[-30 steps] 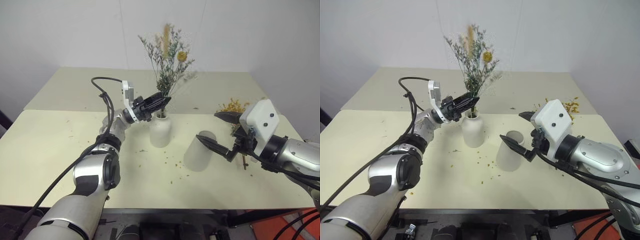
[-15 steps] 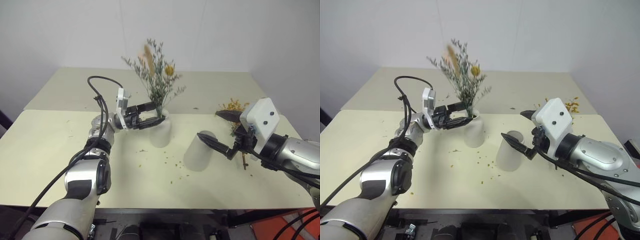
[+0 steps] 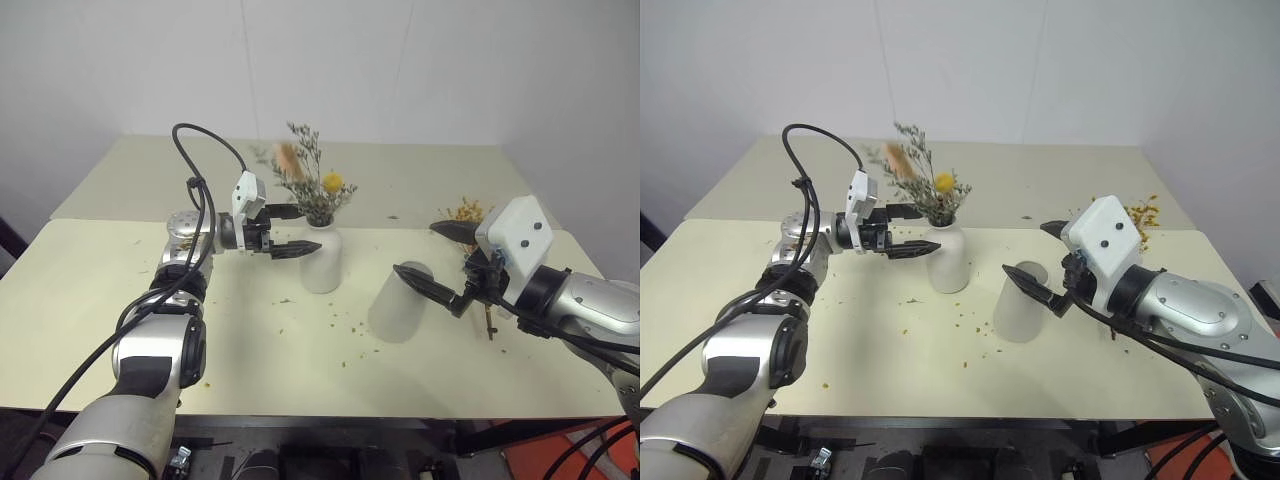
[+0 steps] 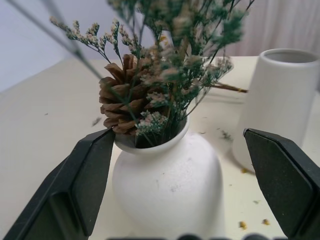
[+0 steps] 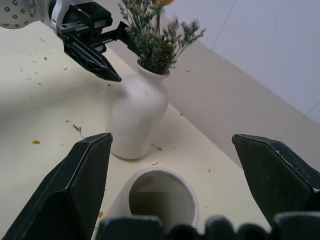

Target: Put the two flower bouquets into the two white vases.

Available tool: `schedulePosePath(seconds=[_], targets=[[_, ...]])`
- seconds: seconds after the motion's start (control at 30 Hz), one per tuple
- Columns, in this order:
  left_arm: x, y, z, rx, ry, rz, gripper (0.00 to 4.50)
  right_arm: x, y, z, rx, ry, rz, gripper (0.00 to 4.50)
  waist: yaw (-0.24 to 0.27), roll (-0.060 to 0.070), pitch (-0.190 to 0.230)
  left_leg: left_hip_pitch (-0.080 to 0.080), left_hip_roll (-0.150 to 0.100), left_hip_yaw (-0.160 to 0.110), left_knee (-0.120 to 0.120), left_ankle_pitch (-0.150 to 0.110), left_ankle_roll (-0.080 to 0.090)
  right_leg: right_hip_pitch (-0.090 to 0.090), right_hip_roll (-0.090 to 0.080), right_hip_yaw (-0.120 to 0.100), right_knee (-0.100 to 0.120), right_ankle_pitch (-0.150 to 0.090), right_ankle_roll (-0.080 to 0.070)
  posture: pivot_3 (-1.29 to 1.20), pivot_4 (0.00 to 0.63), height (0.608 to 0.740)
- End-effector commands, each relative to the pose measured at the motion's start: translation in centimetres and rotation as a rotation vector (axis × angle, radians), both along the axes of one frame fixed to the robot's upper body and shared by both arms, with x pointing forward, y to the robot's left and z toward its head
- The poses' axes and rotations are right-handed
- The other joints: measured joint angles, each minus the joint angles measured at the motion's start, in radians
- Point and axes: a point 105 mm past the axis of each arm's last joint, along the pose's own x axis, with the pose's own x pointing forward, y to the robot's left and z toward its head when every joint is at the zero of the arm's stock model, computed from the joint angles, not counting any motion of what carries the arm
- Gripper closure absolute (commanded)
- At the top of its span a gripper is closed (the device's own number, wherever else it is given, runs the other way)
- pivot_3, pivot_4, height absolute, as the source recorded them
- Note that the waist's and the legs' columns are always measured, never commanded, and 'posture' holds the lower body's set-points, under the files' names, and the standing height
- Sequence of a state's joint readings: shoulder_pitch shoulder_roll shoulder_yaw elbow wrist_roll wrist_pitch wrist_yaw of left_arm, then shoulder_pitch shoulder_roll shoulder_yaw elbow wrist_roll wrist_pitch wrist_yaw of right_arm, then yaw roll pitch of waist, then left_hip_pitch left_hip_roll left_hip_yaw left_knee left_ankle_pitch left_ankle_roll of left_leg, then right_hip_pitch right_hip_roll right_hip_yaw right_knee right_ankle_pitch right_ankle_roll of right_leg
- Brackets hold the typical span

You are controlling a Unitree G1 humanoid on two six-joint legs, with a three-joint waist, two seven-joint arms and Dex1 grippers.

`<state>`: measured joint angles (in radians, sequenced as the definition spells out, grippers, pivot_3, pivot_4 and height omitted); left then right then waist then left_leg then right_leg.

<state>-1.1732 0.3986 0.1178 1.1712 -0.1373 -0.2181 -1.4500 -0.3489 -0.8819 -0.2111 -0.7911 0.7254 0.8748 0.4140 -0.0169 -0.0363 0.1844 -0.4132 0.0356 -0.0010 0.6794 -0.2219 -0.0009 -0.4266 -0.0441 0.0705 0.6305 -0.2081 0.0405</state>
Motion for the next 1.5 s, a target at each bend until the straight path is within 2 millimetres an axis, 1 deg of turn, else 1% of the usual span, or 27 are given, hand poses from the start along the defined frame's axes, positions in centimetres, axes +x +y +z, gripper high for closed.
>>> schedulePosePath(seconds=[0.03, 0.17, 0.27, 0.4, 0.47, 0.63, 0.7, 0.77, 0.87, 0.93, 1.03, 1.1, 1.13, 1.17, 1.23, 1.27, 1.3, 1.4, 1.5], targets=[[-0.3, 1.1, 1.9, -0.045, -0.032, -0.012, 0.02, -0.3, 0.1, 1.3, 0.002, -0.069, 0.011, 0.00, 0.000, 0.000, 0.000, 0.000, 0.000, 0.000, 0.000, 0.000, 0.000, 0.000, 0.000, 0.000, 0.000, 0.000, 0.000, 0.00, 0.150, 0.740], [-1.1, 1.5, 3.5, -0.151, -0.040, -0.080, 0.02, -0.4, -0.1, 1.2, 0.006, -0.062, 0.009, 0.00, 0.001, 0.000, 0.000, -0.001, 0.000, 0.000, 0.000, 0.000, 0.000, -0.001, 0.000, 0.000, 0.000, 0.000, 0.000, 0.00, 0.150, 0.740], [-1.2, 1.5, 4.0, -0.189, -0.039, -0.090, 0.02, -0.2, 0.0, 1.1, 0.004, -0.056, 0.015, 0.00, 0.004, 0.000, 0.000, -0.001, 0.000, 0.000, 0.000, 0.000, 0.000, -0.001, 0.000, 0.000, 0.000, 0.000, 0.000, 0.00, 0.150, 0.740], [-1.3, 2.0, 3.6, -0.131, -0.048, -0.075, 0.02, -0.1, 0.2, 1.2, 0.009, -0.060, 0.024, 0.00, 0.004, 0.000, 0.000, -0.001, 0.000, 0.000, 0.000, 0.000, 0.000, -0.001, 0.000, 0.000, 0.000, 0.000, 0.000, 0.00, 0.150, 0.740], [-1.6, 2.7, 3.5, -0.091, -0.055, -0.076, 0.02, 0.0, 0.1, 1.2, 0.009, -0.060, 0.021, 0.00, 0.002, 0.000, 0.000, -0.001, 0.000, 0.000, 0.000, 0.000, 0.000, -0.001, 0.000, 0.000, 0.000, 0.000, 0.000, 0.00, 0.150, 0.740], [-2.2, 4.7, 3.9, 0.022, -0.094, -0.050, 0.02, -0.2, -0.1, 1.2, 0.004, -0.057, 0.007, 0.00, -0.006, 0.000, 0.000, -0.001, 0.001, 0.000, 0.000, 0.000, 0.000, -0.001, 0.001, 0.000, 0.000, 0.000, -0.001, 0.00, 0.150, 0.740], [-2.8, 5.7, 4.6, 0.042, -0.107, -0.045, 0.02, -0.3, -0.5, 1.3, -0.001, -0.055, -0.011, 0.00, -0.005, 0.000, 0.000, -0.001, 0.001, 0.000, 0.000, 0.000, 0.000, -0.001, 0.001, 0.000, 0.000, 0.000, -0.001, 0.00, 0.150, 0.740], [-3.9, 6.7, 5.1, 0.075, -0.102, -0.055, 0.02, -0.4, -1.2, 1.3, -0.013, -0.047, -0.044, 0.00, -0.004, 0.000, 0.000, -0.001, 0.001, 0.000, 0.000, 0.000, 0.000, -0.001, 0.001, 0.000, 0.000, 0.000, -0.001, 0.00, 0.150, 0.740], [-5.9, 8.1, 4.4, 0.223, -0.074, -0.068, 0.02, -0.4, -2.5, 1.4, -0.022, -0.016, -0.104, 0.00, -0.007, 0.000, 0.000, -0.001, 0.002, 0.000, -0.001, 0.000, 0.000, -0.001, 0.000, 0.000, 0.000, 0.000, -0.002, 0.00, 0.150, 0.740], [-7.1, 8.4, 4.1, 0.272, -0.046, -0.098, 0.02, -0.1, -3.5, 1.3, -0.031, 0.015, -0.152, 0.00, -0.006, 0.000, 0.000, -0.001, 0.002, 0.000, -0.001, 0.000, 0.000, -0.002, 0.000, 0.000, 0.000, 0.000, -0.002, 0.00, 0.150, 0.740], [-8.2, 7.0, 4.0, 0.261, -0.017, -0.165, 0.02, 0.7, -5.7, 1.0, -0.038, 0.070, -0.247, 0.00, 0.009, 0.000, 0.000, 0.000, 0.002, 0.001, -0.001, 0.000, 0.000, -0.001, 0.000, -0.001, 0.001, -0.001, -0.002, 0.00, 0.150, 0.740], [-8.4, 5.7, 3.7, 0.232, -0.005, -0.191, 0.02, 1.7, -7.4, 0.6, -0.047, 0.110, -0.334, 0.00, 0.016, 0.000, 0.000, 0.001, 0.002, 0.001, 0.001, 0.000, 0.000, 0.001, 0.000, -0.001, 0.000, -0.003, 0.000, 0.00, 0.150, 0.740], [-8.4, 5.0, 3.5, 0.221, 0.009, -0.193, 0.02, 2.2, -8.3, 0.4, -0.049, 0.132, -0.379, 0.00, 0.018, 0.000, 0.000, 0.002, 0.002, 0.001, 0.001, 0.000, 0.000, 0.002, 0.000, -0.001, 0.000, -0.005, -0.002, 0.00, 0.150, 0.740], [-8.3, 4.3, 3.2, 0.220, 0.017, -0.193, 0.02, 2.7, -9.4, 0.1, -0.054, 0.156, -0.426, 0.00, 0.019, 0.000, 0.000, 0.002, 0.002, 0.002, 0.002, 0.000, 0.001, 0.002, -0.001, -0.001, 0.000, -0.006, -0.004, 0.00, 0.150, 0.740], [-9.2, 2.8, 3.0, 0.209, 0.047, -0.260, 0.02, 3.9, -11.7, -0.7, -0.065, 0.221, -0.520, 0.00, 0.013, 0.000, 0.000, 0.002, 0.002, 0.002, 0.002, 0.000, 0.001, 0.002, 0.000, 0.000, 0.000, -0.006, -0.004, 0.00, 0.150, 0.740], [-9.5, 2.4, 3.0, 0.209, 0.054, -0.282, 0.02, 4.3, -12.4, -1.0, -0.072, 0.239, -0.543, 0.00, 0.008, 0.000, 0.000, 0.002, 0.002, 0.003, 0.001, 0.000, 0.001, 0.001, 0.000, 0.000, 0.000, -0.006, -0.004, 0.00, 0.150, 0.740], [-9.8, 2.0, 3.0, 0.215, 0.055, -0.300, 0.02, 4.8, -12.9, -1.2, -0.078, 0.256, -0.553, 0.00, 0.004, 0.000, 0.000, 0.002, 0.002, 0.002, 0.001, 0.000, 0.001, 0.001, 0.000, 0.000, 0.000, -0.003, 0.001, 0.00, 0.150, 0.740], [-9.5, 0.0, 3.4, 0.221, 0.077, -0.296, 0.02, 6.3, -13.7, -2.4, -0.095, 0.325, -0.558, 0.00, -0.007, 0.001, 0.000, 0.002, 0.002, 0.002, -0.002, 0.000, 0.001, -0.001, 0.001, 0.001, 0.001, -0.001, -0.003, 0.00, 0.150, 0.740], [-9.6, -1.3, 3.8, 0.224, 0.067, -0.307, 0.02, 7.5, -14.2, -3.7, -0.098, 0.389, -0.569, 0.00, -0.014, 0.001, 0.000, 0.002, 0.002, 0.002, -0.002, 0.000, 0.001, -0.001, 0.001, 0.001, 0.001, -0.002, -0.001, 0.00, 0.150, 0.740]])
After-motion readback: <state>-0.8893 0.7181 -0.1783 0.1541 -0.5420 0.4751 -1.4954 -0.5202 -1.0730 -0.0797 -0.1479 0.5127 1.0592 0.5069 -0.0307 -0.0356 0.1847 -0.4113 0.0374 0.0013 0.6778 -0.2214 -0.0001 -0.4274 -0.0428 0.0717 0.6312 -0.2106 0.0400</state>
